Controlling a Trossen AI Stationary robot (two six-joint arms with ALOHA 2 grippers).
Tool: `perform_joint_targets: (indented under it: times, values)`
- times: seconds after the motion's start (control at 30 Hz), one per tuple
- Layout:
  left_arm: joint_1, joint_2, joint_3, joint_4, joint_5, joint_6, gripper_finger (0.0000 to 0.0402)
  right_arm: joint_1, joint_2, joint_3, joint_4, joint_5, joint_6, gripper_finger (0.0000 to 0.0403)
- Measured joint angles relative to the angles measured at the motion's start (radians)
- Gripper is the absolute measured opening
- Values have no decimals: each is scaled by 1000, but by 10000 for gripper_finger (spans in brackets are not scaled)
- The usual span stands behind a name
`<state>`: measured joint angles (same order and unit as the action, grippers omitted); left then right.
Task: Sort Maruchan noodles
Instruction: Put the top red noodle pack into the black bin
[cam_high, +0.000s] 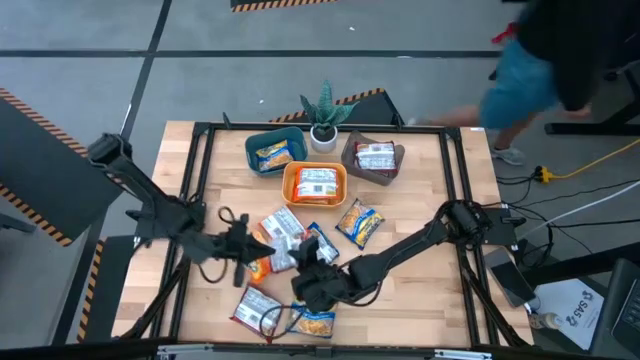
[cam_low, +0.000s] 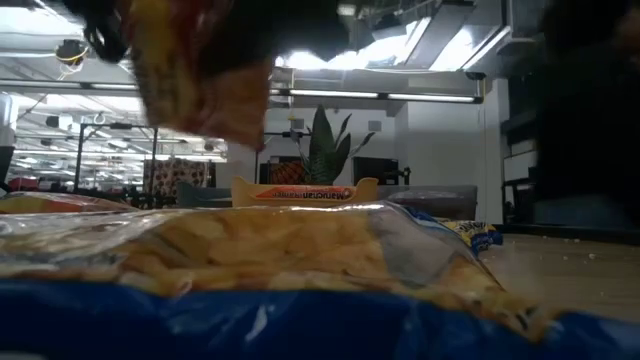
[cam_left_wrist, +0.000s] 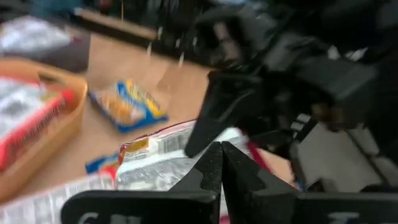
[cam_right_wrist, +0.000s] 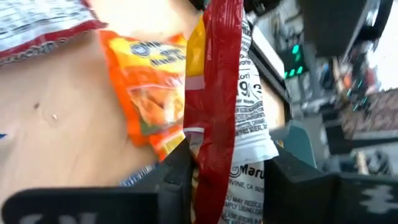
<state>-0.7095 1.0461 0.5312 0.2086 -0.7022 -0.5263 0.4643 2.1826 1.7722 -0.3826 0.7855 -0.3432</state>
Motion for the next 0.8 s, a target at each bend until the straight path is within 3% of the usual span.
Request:
perform_joint_targets:
  times: [0.23,0.47,0.67,0.8]
  values:
    - [-34,-159,1,3,-82,103,0,-74,-62,94,-429,40,366,98]
    - [-47,-186,1,0,-121,156,0,-160,-217,103,-822,104,721,99]
    - [-47,-183,1,0,-124,147,0,-283,-354,50,-990,109,1022,99]
    - [-48,-183,1,1,-124,143,0,-380,-468,-83,-927,71,1125,106]
